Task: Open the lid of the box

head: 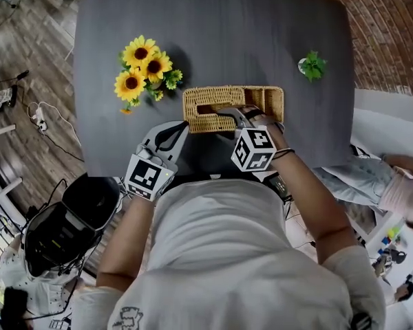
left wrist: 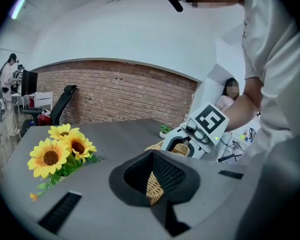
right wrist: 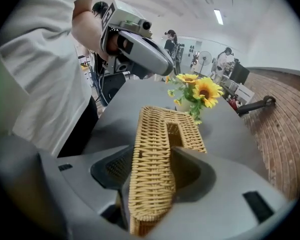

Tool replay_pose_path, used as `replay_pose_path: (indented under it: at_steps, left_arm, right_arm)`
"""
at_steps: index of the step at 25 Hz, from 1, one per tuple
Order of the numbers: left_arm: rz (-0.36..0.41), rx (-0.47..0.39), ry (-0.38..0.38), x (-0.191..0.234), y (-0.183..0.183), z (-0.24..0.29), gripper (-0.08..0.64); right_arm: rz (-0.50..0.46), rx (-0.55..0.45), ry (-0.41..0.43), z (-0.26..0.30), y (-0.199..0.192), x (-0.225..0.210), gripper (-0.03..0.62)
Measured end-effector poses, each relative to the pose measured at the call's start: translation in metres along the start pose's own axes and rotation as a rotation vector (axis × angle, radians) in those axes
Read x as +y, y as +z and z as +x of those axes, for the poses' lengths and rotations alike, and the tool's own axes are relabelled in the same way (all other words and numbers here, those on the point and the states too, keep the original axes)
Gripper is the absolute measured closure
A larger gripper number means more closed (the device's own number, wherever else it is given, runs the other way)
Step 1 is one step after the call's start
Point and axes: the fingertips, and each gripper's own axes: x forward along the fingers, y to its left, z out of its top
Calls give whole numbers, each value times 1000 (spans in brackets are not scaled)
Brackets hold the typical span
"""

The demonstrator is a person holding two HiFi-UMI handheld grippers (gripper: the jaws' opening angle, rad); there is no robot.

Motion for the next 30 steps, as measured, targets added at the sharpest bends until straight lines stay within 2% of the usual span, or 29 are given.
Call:
replay_pose_path:
  at_steps: [7,11,14,19,23,30]
  left_arm:
    - [-14,18,-26,-1,7,-1,549]
    - [-9,3,-29,1,20,-5,549]
    - [-6,-11,-38,3,34,-9,549]
    - [2,-6,-41,13,43,-4,548]
    - [8,-12,-54,16,51,4,548]
    - [-11,8,-80,19,44,20,548]
  right_arm:
    - [94,-78,135,-25,20,-13,375]
    - [79,-114,156,-42,36,-25,455]
    - [62,-122,138,-56,45,-42,484]
    - [31,-127,57,-72,57,-83,546]
    - [1,-99,31,-73,58,-113,548]
    - [17,-87,16,-62,52,-160,522]
